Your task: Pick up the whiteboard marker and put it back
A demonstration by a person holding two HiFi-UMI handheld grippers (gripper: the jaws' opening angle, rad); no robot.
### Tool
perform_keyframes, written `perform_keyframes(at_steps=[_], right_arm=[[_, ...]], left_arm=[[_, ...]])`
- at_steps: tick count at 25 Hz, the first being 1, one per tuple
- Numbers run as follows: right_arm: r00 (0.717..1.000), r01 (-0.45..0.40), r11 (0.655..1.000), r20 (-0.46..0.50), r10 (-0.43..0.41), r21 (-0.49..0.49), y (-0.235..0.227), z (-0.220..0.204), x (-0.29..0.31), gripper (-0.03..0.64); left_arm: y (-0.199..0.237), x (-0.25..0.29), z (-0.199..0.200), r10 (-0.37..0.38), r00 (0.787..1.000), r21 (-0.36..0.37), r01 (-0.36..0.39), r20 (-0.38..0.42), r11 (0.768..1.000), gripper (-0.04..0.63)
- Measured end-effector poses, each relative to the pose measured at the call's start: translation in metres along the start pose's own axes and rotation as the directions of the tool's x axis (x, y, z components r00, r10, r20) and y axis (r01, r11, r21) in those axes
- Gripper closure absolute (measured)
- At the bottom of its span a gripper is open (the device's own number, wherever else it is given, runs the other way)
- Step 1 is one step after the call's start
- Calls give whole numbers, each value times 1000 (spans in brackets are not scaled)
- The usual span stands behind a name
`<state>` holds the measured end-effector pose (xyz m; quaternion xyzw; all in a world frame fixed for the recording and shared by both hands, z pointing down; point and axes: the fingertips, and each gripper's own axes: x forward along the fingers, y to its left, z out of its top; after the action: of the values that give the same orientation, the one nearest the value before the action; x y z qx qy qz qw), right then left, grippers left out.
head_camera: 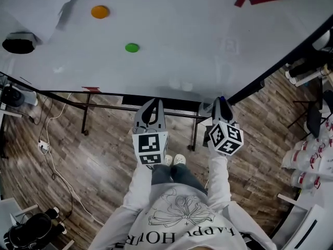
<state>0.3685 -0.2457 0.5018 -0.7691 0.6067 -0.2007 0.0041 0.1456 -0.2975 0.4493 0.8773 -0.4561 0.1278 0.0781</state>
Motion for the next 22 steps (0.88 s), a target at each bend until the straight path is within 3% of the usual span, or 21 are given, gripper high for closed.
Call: perform_keyframes(at_steps=[12,22], right_arm=[[979,-41,990,193,66,-134,42,93,-56,555],[967,-40,988,243,76,-151,53,112,-79,555]], left_arm=[[-2,-23,47,-20,994,11,19,112,1000,583],[-3,-45,73,-25,983,20,22,183,1000,583]])
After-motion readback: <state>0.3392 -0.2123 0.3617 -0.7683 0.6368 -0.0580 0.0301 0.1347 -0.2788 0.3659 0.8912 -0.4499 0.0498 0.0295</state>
